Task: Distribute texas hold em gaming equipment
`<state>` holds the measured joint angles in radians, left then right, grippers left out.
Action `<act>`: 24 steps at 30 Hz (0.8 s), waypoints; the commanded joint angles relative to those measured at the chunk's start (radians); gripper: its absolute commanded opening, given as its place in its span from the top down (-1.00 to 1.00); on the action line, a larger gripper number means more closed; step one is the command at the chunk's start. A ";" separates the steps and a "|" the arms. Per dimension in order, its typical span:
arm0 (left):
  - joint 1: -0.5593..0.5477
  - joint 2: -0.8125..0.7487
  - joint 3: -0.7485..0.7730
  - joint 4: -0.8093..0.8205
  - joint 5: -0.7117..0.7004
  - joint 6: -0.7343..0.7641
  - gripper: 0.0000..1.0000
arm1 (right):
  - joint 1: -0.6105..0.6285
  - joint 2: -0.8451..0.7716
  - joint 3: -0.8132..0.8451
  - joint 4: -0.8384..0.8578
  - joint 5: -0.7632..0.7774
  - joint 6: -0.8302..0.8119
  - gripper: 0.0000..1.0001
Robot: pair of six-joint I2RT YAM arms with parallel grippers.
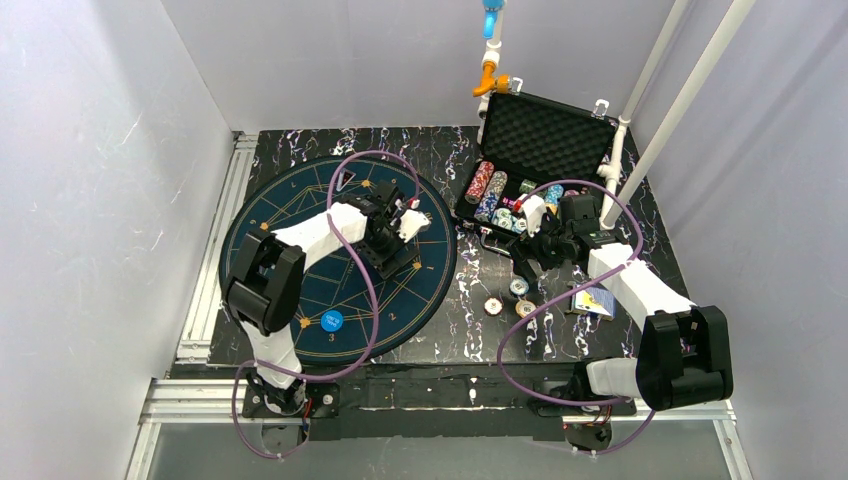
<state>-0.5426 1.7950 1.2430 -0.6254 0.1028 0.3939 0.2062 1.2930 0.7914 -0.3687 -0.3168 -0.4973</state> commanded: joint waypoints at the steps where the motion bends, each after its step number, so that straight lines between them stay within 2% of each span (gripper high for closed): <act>1: 0.001 0.016 0.043 0.015 -0.033 -0.006 -0.51 | 0.003 0.004 0.042 0.001 -0.007 -0.007 -1.00; 12: -0.016 0.095 0.061 0.044 -0.026 -0.018 -0.43 | 0.002 0.008 0.043 0.001 -0.006 -0.009 -1.00; 16: -0.016 0.118 0.053 0.043 -0.023 -0.018 -0.25 | 0.003 0.006 0.043 0.001 -0.006 -0.010 -1.00; 22: -0.014 0.103 0.041 0.027 -0.026 -0.018 0.17 | 0.002 0.005 0.042 -0.001 -0.006 -0.011 -1.00; 24: -0.002 0.085 0.045 0.006 -0.013 -0.021 0.21 | 0.002 0.004 0.042 -0.001 -0.005 -0.012 -1.00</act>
<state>-0.5537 1.8881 1.2911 -0.5743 0.0746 0.3740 0.2062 1.2987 0.7914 -0.3691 -0.3168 -0.4980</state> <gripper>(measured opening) 0.496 0.997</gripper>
